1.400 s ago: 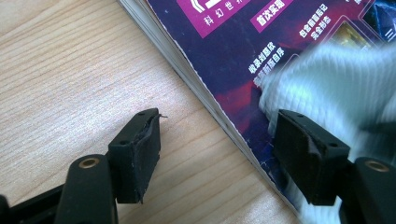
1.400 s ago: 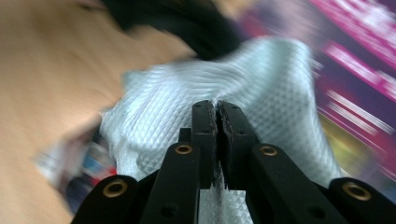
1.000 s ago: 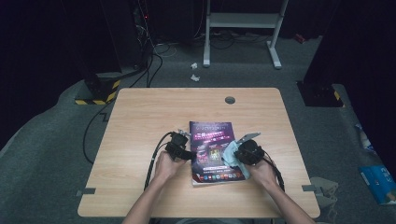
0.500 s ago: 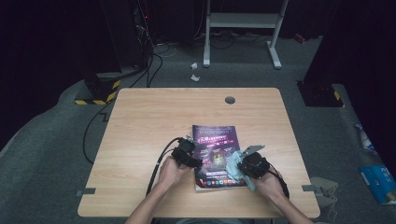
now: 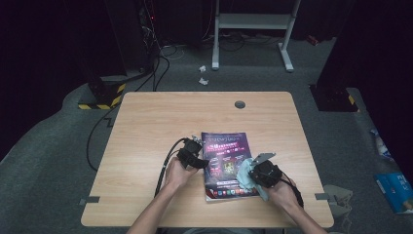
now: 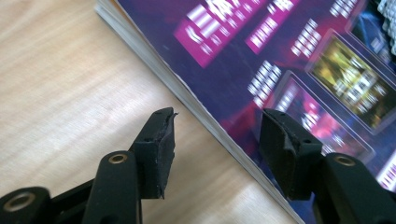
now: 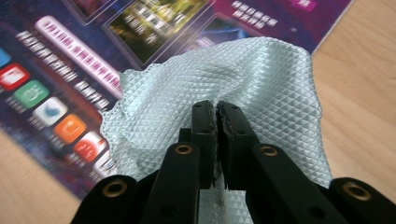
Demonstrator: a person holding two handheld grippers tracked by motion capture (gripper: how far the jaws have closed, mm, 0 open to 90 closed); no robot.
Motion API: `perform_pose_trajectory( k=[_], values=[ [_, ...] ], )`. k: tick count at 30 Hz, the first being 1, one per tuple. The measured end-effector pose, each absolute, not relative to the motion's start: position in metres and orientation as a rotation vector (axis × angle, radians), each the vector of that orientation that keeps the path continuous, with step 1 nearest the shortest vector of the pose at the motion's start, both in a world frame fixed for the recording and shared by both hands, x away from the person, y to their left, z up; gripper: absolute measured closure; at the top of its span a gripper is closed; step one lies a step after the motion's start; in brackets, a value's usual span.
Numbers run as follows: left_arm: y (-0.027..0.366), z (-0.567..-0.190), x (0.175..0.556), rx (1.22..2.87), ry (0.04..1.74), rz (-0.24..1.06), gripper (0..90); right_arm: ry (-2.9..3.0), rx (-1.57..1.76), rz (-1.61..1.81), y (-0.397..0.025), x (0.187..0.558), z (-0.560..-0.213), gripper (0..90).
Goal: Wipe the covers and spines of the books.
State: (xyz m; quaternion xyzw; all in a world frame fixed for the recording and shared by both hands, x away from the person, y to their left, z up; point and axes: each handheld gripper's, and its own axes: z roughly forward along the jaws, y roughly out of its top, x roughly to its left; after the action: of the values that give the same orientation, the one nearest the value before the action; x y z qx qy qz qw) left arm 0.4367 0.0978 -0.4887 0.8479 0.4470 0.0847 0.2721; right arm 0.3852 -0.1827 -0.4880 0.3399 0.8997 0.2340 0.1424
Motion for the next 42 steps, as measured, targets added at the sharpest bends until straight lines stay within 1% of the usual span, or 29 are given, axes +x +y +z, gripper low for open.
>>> perform_pose_trajectory(
  k=[3, 8, 10, 17, 19, 22, 24, 25, 28, 30, 31, 33, 38, 42],
  values=[
    [0.100, -0.491, 0.441, 2.264, 1.225, 0.223, 45.9, 2.579, 1.042, 0.694, -0.178, 0.403, -0.489, 84.8],
    [0.098, -0.493, 0.441, 2.267, 1.207, 0.204, 47.8, 2.594, 1.013, 0.698, -0.165, 0.405, -0.490, 84.8],
    [0.093, -0.494, 0.438, 2.288, 1.166, 0.216, 53.4, 2.596, 0.992, 0.685, -0.159, 0.404, -0.490, 84.9],
    [0.092, -0.494, 0.438, 2.282, 1.185, 0.203, 56.7, 2.620, 1.005, 0.692, -0.156, 0.406, -0.489, 84.9],
    [0.090, -0.494, 0.437, 2.284, 1.189, 0.211, 57.0, 2.645, 0.969, 0.700, -0.140, 0.408, -0.489, 84.9],
    [0.090, -0.494, 0.437, 2.282, 1.196, 0.201, 57.2, 2.661, 0.936, 0.713, -0.128, 0.409, -0.490, 84.9],
    [0.090, -0.494, 0.437, 2.286, 1.195, 0.196, 57.3, 2.686, 0.902, 0.731, -0.111, 0.409, -0.490, 84.9],
    [0.090, -0.494, 0.437, 2.288, 1.195, 0.194, 57.2, 2.708, 0.859, 0.733, -0.095, 0.409, -0.490, 84.9],
    [0.092, -0.493, 0.438, 2.288, 1.195, 0.176, 56.8, 2.725, 0.822, 0.742, -0.075, 0.409, -0.490, 84.9],
    [0.094, -0.494, 0.440, 2.279, 1.205, 0.170, 53.7, 2.729, 0.817, 0.744, -0.070, 0.408, -0.490, 84.9],
    [0.096, -0.493, 0.441, 2.264, 1.222, 0.219, 52.1, 2.731, 0.813, 0.753, -0.063, 0.408, -0.491, 84.8],
    [0.099, -0.493, 0.443, 2.242, 1.234, 0.223, 49.9, 2.733, 0.818, 0.762, -0.062, 0.409, -0.491, 84.8],
    [0.101, -0.495, 0.446, 2.232, 1.238, 0.197, 49.5, 2.731, 0.831, 0.759, -0.069, 0.412, -0.491, 84.7],
    [0.104, -0.496, 0.448, 2.213, 1.252, 0.169, 48.3, 2.695, 0.914, 0.734, -0.095, 0.419, -0.490, 84.8]
  ],
)
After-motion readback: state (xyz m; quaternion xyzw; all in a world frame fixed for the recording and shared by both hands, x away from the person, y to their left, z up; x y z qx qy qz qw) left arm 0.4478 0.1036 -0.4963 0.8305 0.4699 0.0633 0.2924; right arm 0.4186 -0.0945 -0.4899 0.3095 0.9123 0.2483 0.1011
